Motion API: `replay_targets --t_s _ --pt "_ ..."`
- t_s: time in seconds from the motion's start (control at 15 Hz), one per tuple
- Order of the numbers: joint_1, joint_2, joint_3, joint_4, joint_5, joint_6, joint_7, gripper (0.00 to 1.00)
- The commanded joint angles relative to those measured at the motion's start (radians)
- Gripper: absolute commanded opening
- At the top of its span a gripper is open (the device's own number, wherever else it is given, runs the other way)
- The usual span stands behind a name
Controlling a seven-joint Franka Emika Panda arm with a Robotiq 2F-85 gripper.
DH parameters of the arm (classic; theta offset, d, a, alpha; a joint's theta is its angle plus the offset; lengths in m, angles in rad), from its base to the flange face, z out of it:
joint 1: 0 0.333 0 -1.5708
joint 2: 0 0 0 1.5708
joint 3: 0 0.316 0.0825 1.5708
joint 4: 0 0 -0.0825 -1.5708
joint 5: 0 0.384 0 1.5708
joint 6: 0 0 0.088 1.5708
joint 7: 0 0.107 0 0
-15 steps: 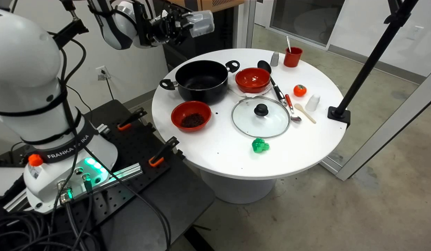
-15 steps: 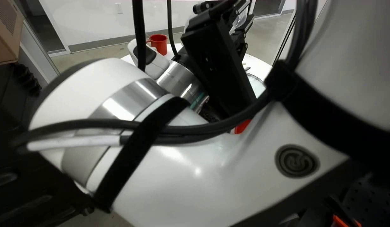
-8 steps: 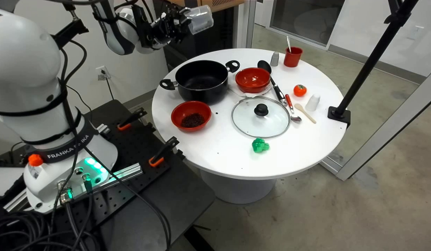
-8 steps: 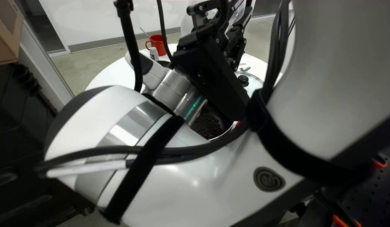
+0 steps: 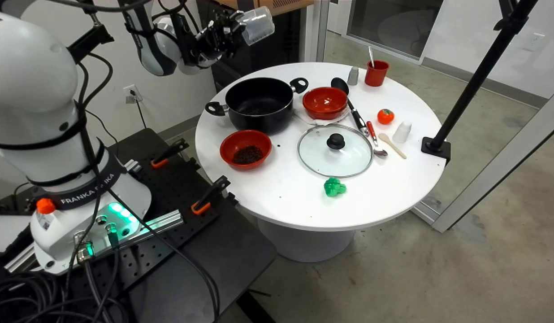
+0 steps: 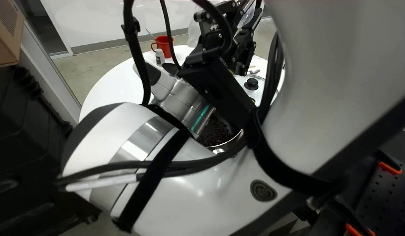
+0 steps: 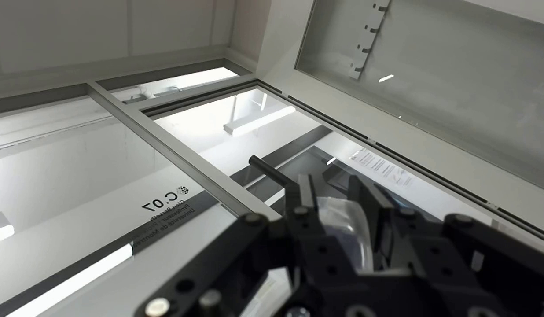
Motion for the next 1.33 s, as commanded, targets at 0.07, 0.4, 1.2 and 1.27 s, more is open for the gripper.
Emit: replay_targets --t_s 0.07,0.4,1.2,1.27 --pt "-0.067 0.009 0.052 0.034 0.039 0.049 -0.028 0.07" --pt "-0.145 -0.021 0.102 0.020 0.134 0.242 -0.036 0.07" --pt "-0.291 -0.223 0.076 -0.027 0.453 0.748 -0.116 0.07" --pt "-0.307 -0.252 0.066 -0.037 0.483 0.788 -0.132 0.07"
